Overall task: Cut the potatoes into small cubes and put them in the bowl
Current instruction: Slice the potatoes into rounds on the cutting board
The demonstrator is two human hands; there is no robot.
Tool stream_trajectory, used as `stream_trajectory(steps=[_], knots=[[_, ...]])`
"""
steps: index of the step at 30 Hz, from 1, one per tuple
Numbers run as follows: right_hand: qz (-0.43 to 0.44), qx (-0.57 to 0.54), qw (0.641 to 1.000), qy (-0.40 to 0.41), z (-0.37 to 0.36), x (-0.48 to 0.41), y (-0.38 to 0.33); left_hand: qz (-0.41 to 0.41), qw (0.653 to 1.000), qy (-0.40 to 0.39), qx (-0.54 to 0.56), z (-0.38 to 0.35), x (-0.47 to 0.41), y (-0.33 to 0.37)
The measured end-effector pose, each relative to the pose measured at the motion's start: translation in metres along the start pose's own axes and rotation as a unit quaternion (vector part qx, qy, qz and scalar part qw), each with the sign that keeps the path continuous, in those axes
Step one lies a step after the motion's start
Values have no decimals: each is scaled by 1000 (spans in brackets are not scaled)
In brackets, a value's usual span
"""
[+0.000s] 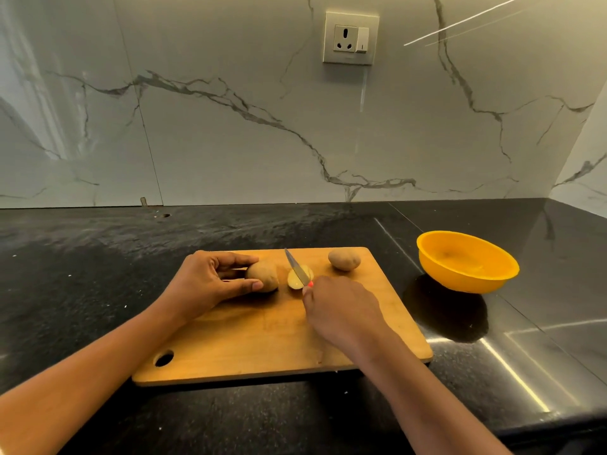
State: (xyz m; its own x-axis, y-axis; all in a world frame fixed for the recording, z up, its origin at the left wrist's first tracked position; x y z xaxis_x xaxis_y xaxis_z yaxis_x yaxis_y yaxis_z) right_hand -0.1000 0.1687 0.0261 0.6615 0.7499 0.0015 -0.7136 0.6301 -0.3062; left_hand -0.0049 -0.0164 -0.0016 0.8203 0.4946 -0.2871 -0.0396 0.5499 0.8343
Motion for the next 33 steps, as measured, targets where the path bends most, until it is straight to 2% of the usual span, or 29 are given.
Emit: stream_trajectory(steps=[6, 16, 24, 30, 33], knots=[[26, -71, 997, 17, 1, 12, 7, -10, 1000, 9, -20, -2, 4, 2], [50, -37, 997, 48, -8, 19, -3, -66, 992, 51, -92, -5, 9, 6], [59, -28, 997, 49, -9, 20, -10, -70, 990, 59, -106, -5, 9, 7], [58, 21, 997, 53, -11, 19, -19, -77, 988, 65, -116, -6, 9, 9], [83, 42, 994, 53, -9, 20, -21, -91, 985, 67, -129, -5, 9, 8]])
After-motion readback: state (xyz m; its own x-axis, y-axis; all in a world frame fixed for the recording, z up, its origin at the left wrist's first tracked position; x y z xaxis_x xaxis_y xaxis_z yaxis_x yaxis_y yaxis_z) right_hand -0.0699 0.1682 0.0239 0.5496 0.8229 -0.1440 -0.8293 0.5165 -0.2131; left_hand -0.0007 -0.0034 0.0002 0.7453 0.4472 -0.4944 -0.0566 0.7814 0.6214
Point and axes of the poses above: each hand's wrist, its own x-axis away from the middle knuckle, its own z-axis out of the back of the hand, y = z × x, the point moved 1 cm from there along -x, towards the middle knuckle
